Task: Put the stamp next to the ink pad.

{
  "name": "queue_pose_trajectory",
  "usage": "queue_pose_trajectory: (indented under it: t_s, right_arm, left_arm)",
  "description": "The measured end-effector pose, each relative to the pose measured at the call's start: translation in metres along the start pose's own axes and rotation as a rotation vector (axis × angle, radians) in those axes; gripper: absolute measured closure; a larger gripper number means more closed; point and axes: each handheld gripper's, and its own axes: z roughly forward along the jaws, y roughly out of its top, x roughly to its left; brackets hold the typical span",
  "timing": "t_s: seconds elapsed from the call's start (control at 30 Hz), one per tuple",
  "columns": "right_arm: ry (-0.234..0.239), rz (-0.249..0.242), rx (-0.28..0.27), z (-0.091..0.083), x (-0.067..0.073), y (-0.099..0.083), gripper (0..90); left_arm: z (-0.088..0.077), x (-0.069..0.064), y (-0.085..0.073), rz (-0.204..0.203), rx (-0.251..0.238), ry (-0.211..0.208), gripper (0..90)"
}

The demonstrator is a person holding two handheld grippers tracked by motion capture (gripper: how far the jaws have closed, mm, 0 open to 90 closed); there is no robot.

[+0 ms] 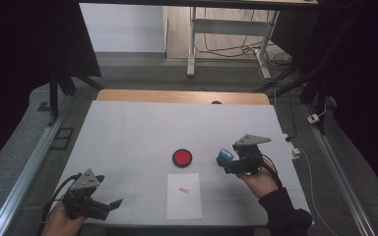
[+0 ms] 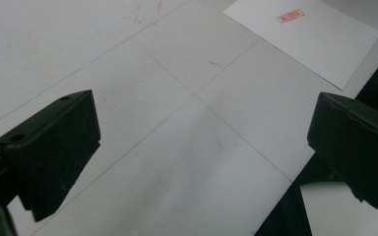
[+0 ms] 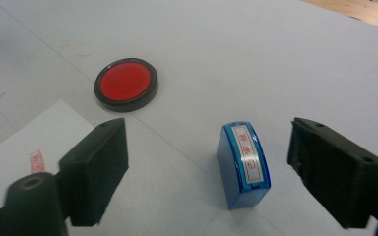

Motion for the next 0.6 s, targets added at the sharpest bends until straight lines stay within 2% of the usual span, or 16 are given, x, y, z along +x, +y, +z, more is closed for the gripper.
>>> queue_pose_trajectory:
  t_s: [0.07,0.13,0.33,0.6]
  right_arm:
    - [-0.009,0.019,-0.003,-0.004,0.000,-0.001,10.5]
    - [0.004,0.038,-0.015,-0.008,-0.001,-0.003,9.5]
    - [-0.013,0.046,-0.011,-0.020,-0.001,-0.011,6.5]
    - [0.002,0.055,-0.018,-0.037,0.003,-0.020,3.0]
  left_arm:
    - [0.000,0.000,0.000,0.000,0.000,0.000,0.0]
    - [0.000,0.000,0.000,-0.001,0.000,-0.001,0.0]
    - [-0.001,0.001,0.000,-0.009,-0.007,0.001,0.0]
    - [-0.001,0.002,-0.001,-0.027,-0.014,0.005,0.0]
